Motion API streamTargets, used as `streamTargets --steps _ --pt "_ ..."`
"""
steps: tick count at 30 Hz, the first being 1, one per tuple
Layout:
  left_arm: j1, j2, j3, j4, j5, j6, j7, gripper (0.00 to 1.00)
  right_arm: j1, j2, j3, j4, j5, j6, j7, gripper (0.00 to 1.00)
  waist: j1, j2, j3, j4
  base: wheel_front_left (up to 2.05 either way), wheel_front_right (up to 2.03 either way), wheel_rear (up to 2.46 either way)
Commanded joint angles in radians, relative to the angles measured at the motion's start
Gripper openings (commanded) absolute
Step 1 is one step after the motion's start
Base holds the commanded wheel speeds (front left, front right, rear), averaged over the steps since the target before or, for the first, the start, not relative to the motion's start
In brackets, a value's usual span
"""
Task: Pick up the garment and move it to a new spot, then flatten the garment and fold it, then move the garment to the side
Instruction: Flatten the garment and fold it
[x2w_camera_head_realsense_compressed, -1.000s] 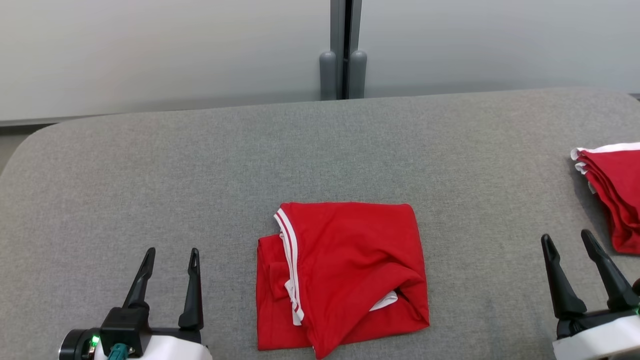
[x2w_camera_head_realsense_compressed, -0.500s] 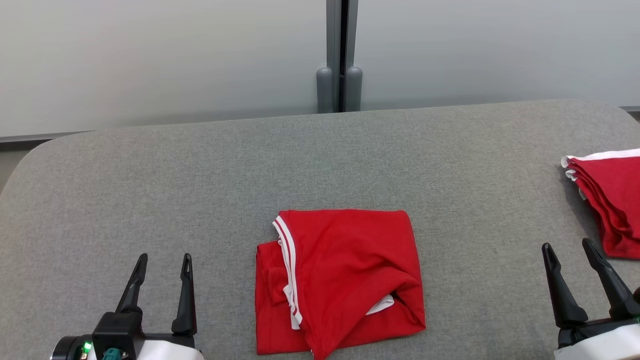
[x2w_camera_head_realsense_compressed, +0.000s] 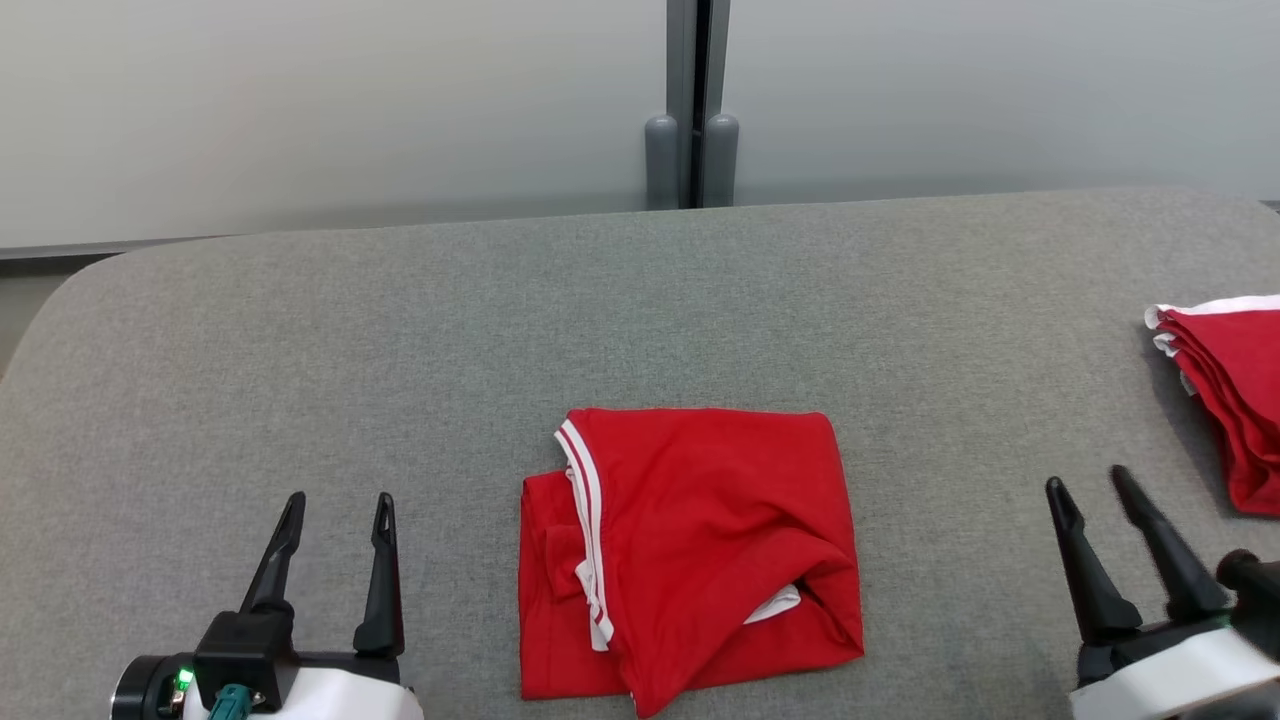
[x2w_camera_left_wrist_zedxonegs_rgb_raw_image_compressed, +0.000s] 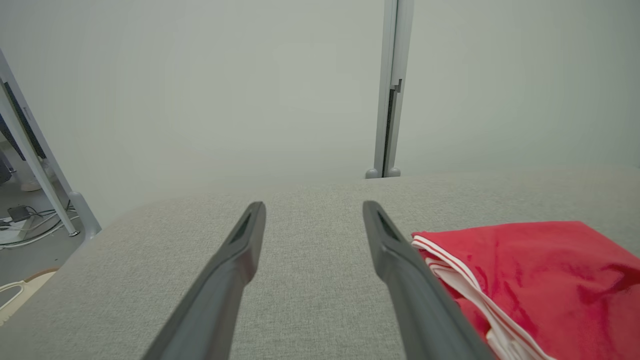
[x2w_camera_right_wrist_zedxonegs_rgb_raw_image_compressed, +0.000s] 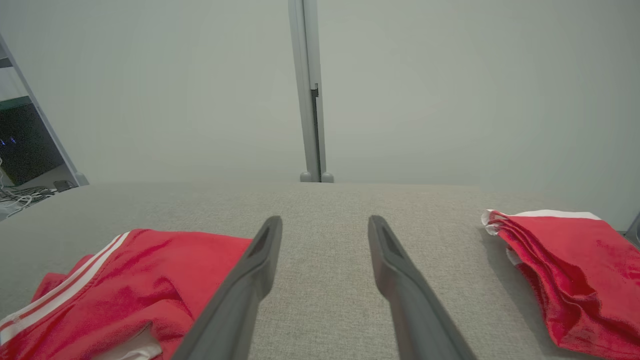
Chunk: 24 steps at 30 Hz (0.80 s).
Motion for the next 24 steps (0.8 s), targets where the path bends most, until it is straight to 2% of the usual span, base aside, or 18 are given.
streamTargets --steps 1,4,12,18,24 --pt "-0.026 -0.002 -0.003 -0.001 -0.002 0.007 -0.005 1.0 -0.024 -0.009 0.042 0.016 0.005 0.0 0.011 0.0 0.0 0.0 0.015 0.011 0.0 0.0 0.0" --pt "-0.039 -0.005 -0.01 0.004 0.001 0.007 -0.008 1.0 -0.05 -0.017 0.094 0.042 0.013 0.0 0.01 0.0 0.0 0.0 0.028 0.023 0.0 0.0 0.0" --pt "-0.093 -0.025 -0.035 0.026 0.0 0.004 -0.024 1.0 -0.219 -0.051 0.366 0.204 0.072 0.0 -0.039 0.0 0.0 0.0 0.079 0.057 0.0 0.0 0.0" --pt "-0.13 -0.036 -0.05 0.051 -0.008 -0.002 -0.036 1.0 -0.343 -0.101 0.612 0.358 0.173 0.0 -0.069 0.0 0.0 0.0 0.102 0.078 0.0 0.0 0.0" --pt "-0.133 -0.039 -0.043 0.059 -0.011 0.006 -0.041 1.0 -0.39 -0.131 0.77 0.422 0.279 0.0 -0.077 0.0 0.0 0.0 0.109 0.075 0.0 0.0 0.0"
